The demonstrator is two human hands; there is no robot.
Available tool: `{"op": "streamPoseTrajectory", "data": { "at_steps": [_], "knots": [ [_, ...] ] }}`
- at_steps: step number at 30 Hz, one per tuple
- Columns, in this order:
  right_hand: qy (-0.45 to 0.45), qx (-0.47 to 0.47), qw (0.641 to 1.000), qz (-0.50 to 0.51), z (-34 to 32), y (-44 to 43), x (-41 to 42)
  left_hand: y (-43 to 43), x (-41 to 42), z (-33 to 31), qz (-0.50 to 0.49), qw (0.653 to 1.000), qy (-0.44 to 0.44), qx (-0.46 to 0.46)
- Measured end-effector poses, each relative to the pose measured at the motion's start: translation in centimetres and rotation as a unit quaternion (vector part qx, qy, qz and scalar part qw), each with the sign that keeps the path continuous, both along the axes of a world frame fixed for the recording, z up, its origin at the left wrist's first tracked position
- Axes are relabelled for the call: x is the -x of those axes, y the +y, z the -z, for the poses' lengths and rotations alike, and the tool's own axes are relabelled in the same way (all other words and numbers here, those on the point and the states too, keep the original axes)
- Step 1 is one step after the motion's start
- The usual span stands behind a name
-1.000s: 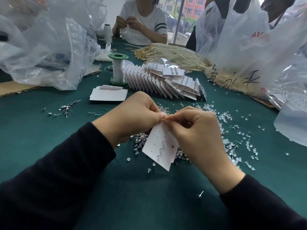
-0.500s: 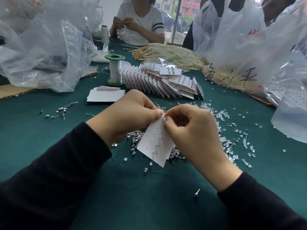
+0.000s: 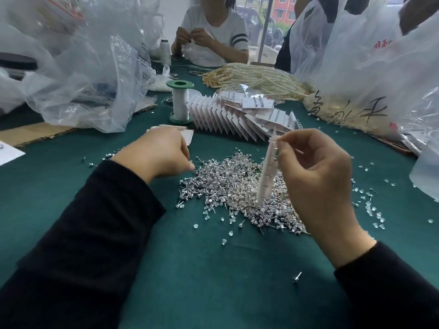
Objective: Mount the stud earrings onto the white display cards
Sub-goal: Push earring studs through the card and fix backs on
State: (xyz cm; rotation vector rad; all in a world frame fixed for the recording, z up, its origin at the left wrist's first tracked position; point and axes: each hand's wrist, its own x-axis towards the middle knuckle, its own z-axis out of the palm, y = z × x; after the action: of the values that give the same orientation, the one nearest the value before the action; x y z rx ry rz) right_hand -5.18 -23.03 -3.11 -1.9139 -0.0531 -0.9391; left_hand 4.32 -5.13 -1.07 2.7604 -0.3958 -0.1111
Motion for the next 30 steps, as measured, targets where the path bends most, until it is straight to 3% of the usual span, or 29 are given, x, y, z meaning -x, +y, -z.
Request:
{"op": "streamPoseTrajectory", "data": {
  "at_steps": [5, 13, 16, 19, 22, 25, 30],
  "knots": [
    [0.039, -0.088, 0.995, -0.037, -0.1, -0.3, 0.1, -0.3, -0.2, 0.7, 0.013, 0.997, 0.068, 0.021],
    [0.112, -0.241, 0.96, -0.084, 0.0, -0.5, -0.3, 0.1, -0.2, 0.6, 0.015, 0.999, 0.043, -0.011],
    [0.137, -0.291, 0.941, -0.104, 0.0, -0.3, -0.2, 0.3, -0.4, 0.3, 0.014, 0.993, 0.062, 0.099],
    [0.176, -0.356, 0.909, -0.126, -0.2, -0.3, -0.3, 0.4, -0.3, 0.2, 0.028, 0.964, 0.105, 0.241],
    [0.229, -0.428, 0.851, -0.202, -0.3, -0.4, -0.2, 0.0, -0.1, -0.1, 0.063, 0.938, 0.101, 0.324],
    [0.238, -0.473, 0.79, -0.31, -0.1, -0.3, 0.0, -1.0, 1.0, -0.6, 0.124, 0.889, 0.075, 0.435],
    [0.212, -0.439, 0.777, -0.398, -0.1, 0.6, -0.1, -3.4, 3.1, -0.5, 0.215, 0.858, 0.038, 0.464]
  ]
}}
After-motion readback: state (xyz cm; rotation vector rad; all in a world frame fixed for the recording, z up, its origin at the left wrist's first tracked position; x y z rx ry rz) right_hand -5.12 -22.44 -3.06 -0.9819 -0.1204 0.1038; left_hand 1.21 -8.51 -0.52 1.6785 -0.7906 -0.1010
